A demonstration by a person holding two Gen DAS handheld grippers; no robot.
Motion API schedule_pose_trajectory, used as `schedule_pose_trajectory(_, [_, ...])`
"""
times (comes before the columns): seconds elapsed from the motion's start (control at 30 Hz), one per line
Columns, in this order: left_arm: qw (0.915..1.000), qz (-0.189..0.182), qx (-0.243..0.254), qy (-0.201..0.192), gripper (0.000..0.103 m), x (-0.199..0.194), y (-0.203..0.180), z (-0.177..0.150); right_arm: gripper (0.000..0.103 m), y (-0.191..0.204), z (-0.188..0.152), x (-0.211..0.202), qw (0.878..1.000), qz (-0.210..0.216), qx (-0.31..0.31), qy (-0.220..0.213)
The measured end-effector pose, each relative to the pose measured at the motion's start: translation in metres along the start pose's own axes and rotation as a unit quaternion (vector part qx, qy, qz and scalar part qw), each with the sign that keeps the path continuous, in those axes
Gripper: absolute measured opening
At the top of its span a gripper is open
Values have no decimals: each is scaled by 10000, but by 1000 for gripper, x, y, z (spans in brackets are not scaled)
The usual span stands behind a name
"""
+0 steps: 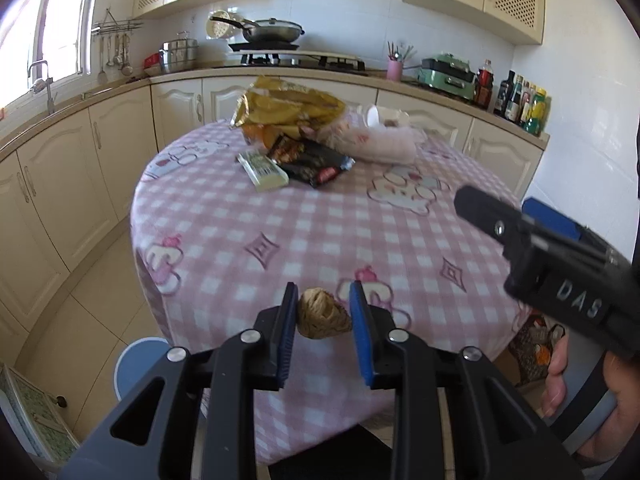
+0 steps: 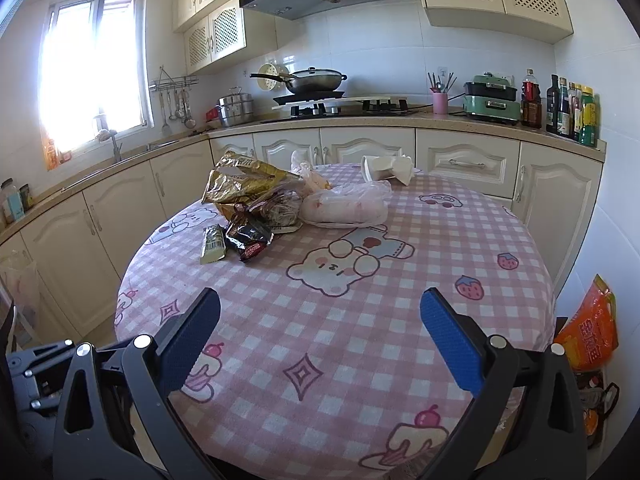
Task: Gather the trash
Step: 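Grasp the small brown ball on the tablecloth with the left tool, then grasp the dark snack wrapper with the right tool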
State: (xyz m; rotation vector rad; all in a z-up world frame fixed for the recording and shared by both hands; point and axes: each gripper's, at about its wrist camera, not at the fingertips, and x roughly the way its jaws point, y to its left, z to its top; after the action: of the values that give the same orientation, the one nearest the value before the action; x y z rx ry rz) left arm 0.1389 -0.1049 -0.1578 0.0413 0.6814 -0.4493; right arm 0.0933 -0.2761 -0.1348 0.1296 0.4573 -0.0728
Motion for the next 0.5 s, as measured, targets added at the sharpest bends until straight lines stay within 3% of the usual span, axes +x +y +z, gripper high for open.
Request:
schedule_pose_trajectory(0.33, [9984,218,-392,-343,25,2,41,38,97,23,26,54,9985,373,-129,373])
schedule_pose_trajectory(0.5, [9966,389,-594,-414,25,11,72,54,95,30,45,113,9917,753,75,1042])
